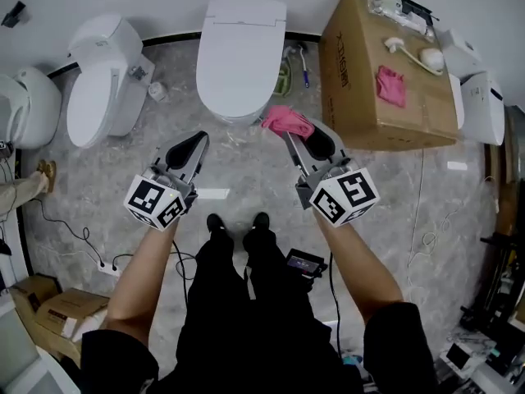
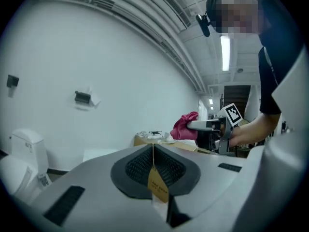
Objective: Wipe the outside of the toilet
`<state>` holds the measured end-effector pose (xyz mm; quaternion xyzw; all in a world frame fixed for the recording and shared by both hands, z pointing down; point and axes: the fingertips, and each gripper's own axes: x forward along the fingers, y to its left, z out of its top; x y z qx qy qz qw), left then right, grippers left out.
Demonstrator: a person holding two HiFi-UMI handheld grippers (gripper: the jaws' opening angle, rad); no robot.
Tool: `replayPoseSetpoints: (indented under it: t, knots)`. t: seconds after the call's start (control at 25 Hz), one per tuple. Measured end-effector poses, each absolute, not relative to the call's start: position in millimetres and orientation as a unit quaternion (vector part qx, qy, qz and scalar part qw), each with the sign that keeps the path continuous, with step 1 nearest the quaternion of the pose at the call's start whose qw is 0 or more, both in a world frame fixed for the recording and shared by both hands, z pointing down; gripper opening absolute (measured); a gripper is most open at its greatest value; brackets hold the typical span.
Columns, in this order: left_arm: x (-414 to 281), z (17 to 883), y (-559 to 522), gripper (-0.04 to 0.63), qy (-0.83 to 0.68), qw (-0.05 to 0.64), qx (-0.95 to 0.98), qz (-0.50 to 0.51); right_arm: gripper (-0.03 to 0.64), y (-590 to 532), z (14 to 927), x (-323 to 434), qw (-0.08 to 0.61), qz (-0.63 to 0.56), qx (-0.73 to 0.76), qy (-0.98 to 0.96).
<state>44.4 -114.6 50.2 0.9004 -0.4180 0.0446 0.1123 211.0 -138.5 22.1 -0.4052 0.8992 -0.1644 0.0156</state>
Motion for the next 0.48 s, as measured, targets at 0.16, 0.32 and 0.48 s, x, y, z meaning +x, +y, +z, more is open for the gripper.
replayPoseSetpoints:
  t: [0.16,0.32,0.48]
  knots:
    - [78.0,-33.5,-95.0,0.020,-0.409,0.061,0.910,0.029,0.124,-121.8,-52.5,250.9,0.038,-0.093,-0.410,0.906]
    - [82.9,-81.8,-56.7,0.020,-0.400,0.039,0.915,0.021,0.126,-83.7,-95.2,274.1,0.068,-0.055,-0.422,0.903]
    - [59.1,-102.4,-23.2,0.020,-0.412,0.035,0.911,0.005,0.126,-44.1,-115.1,280.5,0.085,-0.048,-0.431,0.897]
